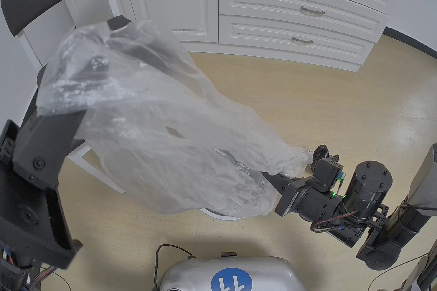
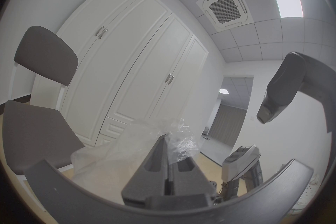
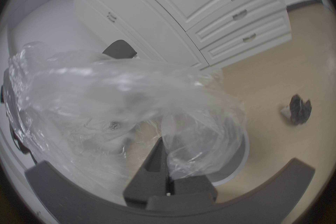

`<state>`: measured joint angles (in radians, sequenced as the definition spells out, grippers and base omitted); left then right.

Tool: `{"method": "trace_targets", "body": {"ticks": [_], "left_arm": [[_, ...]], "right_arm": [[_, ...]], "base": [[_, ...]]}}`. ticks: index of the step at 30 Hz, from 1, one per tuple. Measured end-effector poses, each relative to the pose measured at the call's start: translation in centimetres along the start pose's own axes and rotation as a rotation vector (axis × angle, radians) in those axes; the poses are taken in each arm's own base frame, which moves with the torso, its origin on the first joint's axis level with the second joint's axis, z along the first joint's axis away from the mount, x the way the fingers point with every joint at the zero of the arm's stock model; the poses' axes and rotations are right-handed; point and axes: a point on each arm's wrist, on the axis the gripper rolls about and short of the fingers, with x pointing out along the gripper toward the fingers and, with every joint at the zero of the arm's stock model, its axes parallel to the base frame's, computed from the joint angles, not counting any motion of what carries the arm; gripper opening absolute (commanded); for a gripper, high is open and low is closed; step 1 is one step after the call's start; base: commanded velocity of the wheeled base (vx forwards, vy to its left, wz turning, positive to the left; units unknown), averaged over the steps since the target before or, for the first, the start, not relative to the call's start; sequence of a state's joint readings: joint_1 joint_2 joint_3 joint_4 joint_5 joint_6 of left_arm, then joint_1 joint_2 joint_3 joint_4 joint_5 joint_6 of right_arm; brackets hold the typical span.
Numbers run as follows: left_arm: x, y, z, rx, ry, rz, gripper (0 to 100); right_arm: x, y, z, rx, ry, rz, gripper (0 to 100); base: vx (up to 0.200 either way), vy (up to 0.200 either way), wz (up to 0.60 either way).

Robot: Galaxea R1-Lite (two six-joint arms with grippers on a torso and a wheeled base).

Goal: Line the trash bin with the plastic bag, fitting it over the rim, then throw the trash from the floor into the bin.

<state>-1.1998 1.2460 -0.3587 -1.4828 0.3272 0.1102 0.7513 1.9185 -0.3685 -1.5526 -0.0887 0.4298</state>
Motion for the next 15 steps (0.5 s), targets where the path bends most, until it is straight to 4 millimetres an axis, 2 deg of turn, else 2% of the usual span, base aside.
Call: {"method": "trace_targets", "body": {"ticks": [4,11,15], "left_arm": [[0.0,0.3,-0.5,0.026,0.033,0.017,0],[-0.2,1.2,-1.9,0.090,0.129,0.059,0],[-0.6,2.3,-3.1,0.148,0.221,0.101,0]], "right_arm": [[-0.6,-0.2,0.2,-0.051,0.038,-0.050,0],[-2.3,-0.5,-0.2,-0.155,0.233,-0.177,0],[-3.1,-0.2,0.3,-0.244,0.243,-0.275,0]], "base": [[0.000,0.000,0.00],[0.000,0.000,0.00],[0.000,0.000,0.00]]}}
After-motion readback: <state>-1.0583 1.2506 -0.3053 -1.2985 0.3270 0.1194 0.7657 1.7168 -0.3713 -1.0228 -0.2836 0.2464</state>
